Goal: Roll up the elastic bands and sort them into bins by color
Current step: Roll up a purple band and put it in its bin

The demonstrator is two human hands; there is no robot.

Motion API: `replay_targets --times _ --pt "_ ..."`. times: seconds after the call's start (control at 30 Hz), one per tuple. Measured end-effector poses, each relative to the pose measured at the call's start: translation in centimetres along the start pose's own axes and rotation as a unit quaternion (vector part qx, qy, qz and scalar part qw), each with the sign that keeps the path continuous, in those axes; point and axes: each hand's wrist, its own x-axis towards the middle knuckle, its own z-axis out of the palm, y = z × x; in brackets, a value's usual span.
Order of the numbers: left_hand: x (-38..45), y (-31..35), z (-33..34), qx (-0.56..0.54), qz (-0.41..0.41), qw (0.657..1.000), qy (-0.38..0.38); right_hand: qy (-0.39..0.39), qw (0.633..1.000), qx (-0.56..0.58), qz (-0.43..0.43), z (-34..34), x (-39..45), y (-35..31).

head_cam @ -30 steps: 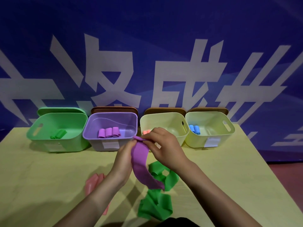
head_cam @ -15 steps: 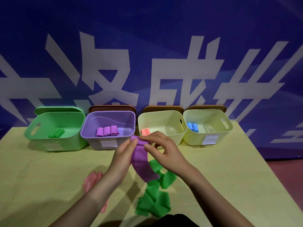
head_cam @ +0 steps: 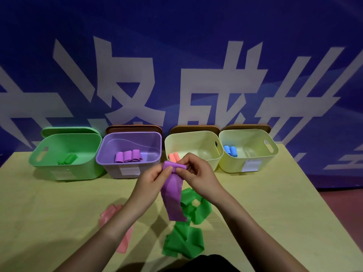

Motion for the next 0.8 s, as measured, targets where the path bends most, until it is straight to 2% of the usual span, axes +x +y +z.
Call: replay_targets --times 0.17,0.23,0.37,0.53,0.63,0.73,0.8 --pt "-0.6 0.3 0.1 -0.003 0.038 0.999 0.032 0.009 0.998 0.039 -0.043 0.5 -0.5 -0.1" --pt "-0.6 0.5 0.3 -0.065 0.013 0.997 0.046 0.019 0.997 0.049 -0.055 0.8 -0.4 -0.3" --pt "-0.6 0.8 1.0 -0.176 -0.105 0.974 0.091 0.047 0.996 0.052 -0.053 1.0 0.1 -0.6" --pt "-0.1 0.6 0.9 -0.202 -0.115 0.97 0.07 0.071 0.995 0.059 -0.039 1.3 0.3 -0.3" --pt "0.1 0.7 1.0 -0.21 -0.109 0.969 0.064 0.086 0.991 -0.016 -0.098 1.0 0.0 -0.2" --pt "0.1 1.0 1.1 -0.252 -0.132 0.956 0.068 0.102 0.961 -0.167 -0.196 0.4 0.1 0.3" --pt "0.0 1.3 1.2 -0.271 -0.139 0.951 0.064 0.095 0.946 -0.217 -0.222 0.1 0.3 0.6"
